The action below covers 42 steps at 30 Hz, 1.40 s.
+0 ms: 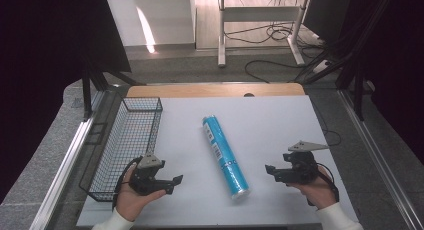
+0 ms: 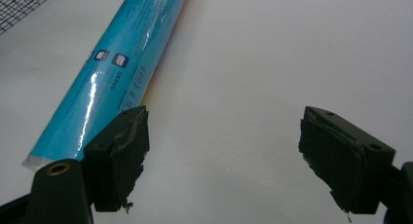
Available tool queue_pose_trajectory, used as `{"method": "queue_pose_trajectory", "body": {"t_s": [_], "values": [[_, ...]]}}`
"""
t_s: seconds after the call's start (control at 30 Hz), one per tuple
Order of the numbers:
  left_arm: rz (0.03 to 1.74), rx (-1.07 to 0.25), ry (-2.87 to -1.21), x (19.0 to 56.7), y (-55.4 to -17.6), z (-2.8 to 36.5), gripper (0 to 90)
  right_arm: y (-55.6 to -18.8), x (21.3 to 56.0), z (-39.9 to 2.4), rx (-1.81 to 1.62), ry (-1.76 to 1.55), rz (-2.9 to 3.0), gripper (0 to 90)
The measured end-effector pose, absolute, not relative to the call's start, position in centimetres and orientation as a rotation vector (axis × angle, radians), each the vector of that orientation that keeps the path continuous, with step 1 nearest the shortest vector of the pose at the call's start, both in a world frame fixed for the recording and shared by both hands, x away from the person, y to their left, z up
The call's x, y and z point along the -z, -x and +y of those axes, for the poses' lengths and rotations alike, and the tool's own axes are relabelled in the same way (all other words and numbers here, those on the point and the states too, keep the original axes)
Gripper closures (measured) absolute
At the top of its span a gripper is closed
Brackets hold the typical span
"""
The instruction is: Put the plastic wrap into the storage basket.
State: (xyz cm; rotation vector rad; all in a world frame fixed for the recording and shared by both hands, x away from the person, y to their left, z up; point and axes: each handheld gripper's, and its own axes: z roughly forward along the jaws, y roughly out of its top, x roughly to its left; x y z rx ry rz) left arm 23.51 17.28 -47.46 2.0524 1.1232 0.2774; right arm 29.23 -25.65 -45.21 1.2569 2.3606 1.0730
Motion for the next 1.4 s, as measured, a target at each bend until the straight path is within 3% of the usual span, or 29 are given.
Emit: {"method": "queue_pose_trajectory", "body": {"t_s": [1.07,1.4], "values": [[1.116,-0.269,-2.056,47.5,-23.6,17.2,18.3,-33.8,45.1,-18.1,-1.032,-1.213,2.514,22.7],[1.114,-0.27,-2.061,47.6,-23.6,17.2,18.3,-35.1,45.3,-15.4,-0.986,-1.195,2.55,18.5]]}}
